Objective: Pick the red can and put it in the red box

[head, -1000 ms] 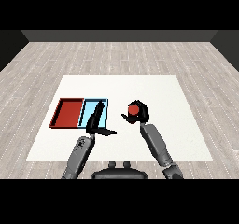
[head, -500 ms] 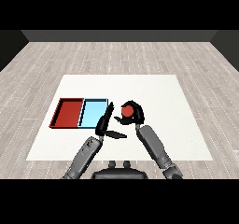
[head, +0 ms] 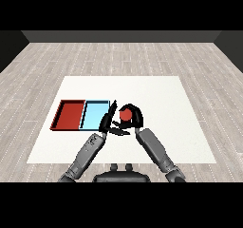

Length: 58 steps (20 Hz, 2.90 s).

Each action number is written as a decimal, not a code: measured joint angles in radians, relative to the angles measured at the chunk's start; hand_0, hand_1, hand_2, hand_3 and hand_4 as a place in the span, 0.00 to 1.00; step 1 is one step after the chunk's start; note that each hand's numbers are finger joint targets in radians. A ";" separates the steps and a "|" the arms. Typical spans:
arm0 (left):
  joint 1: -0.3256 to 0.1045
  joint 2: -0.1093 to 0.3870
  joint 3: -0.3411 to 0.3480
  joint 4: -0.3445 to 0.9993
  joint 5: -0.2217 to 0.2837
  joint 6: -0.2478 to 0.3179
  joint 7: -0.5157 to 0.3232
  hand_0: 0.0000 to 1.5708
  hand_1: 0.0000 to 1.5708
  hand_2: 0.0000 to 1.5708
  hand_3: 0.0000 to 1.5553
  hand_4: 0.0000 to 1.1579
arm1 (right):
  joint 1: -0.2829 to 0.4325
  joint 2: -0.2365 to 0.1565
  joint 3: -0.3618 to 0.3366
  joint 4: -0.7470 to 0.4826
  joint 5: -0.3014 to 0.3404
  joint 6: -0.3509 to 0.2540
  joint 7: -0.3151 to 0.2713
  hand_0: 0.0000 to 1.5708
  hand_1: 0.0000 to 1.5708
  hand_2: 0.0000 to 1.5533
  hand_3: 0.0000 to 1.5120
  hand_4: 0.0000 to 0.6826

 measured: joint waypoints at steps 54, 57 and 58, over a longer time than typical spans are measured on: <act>-0.098 0.023 -0.120 0.051 0.049 0.313 -0.027 1.00 1.00 1.00 0.96 0.99 | -0.028 -0.013 0.113 -0.098 -0.064 -0.039 0.003 0.00 0.00 0.00 0.00 0.00; -0.098 0.018 -0.124 0.043 0.035 0.319 -0.020 1.00 1.00 1.00 0.95 1.00 | -0.013 -0.012 0.100 -0.121 -0.033 -0.028 0.013 0.00 0.00 0.00 0.00 0.00; -0.095 0.017 -0.123 0.040 0.027 0.323 -0.019 1.00 1.00 1.00 0.95 1.00 | -0.024 -0.011 0.105 -0.113 -0.034 -0.040 0.007 0.00 0.00 0.00 0.00 0.00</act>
